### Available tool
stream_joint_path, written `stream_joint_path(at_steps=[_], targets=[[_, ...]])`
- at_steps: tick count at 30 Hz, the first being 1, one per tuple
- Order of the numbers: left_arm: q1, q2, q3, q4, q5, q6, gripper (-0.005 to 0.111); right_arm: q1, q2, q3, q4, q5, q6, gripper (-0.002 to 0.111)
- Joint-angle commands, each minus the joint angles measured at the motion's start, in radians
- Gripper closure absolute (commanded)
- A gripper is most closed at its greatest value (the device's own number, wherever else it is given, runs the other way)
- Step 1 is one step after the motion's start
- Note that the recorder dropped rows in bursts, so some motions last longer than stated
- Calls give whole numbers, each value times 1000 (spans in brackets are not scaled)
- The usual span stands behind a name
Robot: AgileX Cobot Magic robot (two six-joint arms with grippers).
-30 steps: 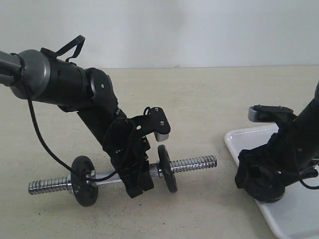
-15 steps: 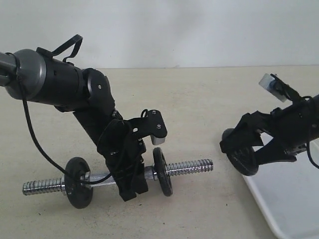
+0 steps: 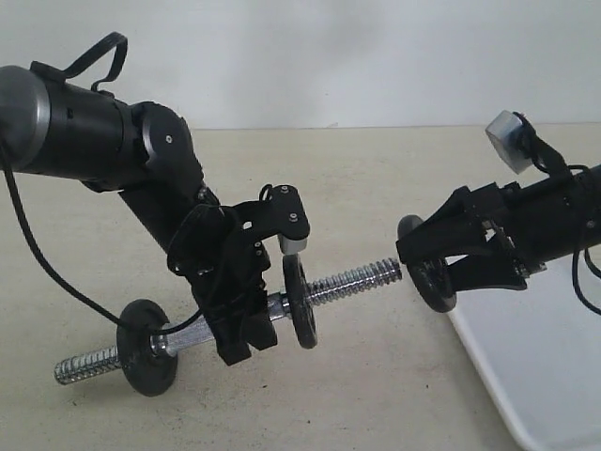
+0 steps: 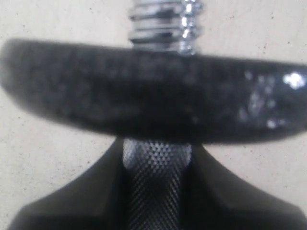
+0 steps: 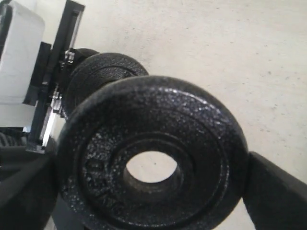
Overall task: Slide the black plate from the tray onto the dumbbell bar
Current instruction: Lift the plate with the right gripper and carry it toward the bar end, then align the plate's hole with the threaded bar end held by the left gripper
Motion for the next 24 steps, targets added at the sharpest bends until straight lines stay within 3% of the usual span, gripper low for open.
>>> stream_joint_path(at_steps=[1,24], targets=[[0,-56,-18,-66,19,0,102,-7,-6,-10,61,66,-29,108],[0,-81,-18,-71,25,0,102,-7,21,-10,108,66,-111,108]])
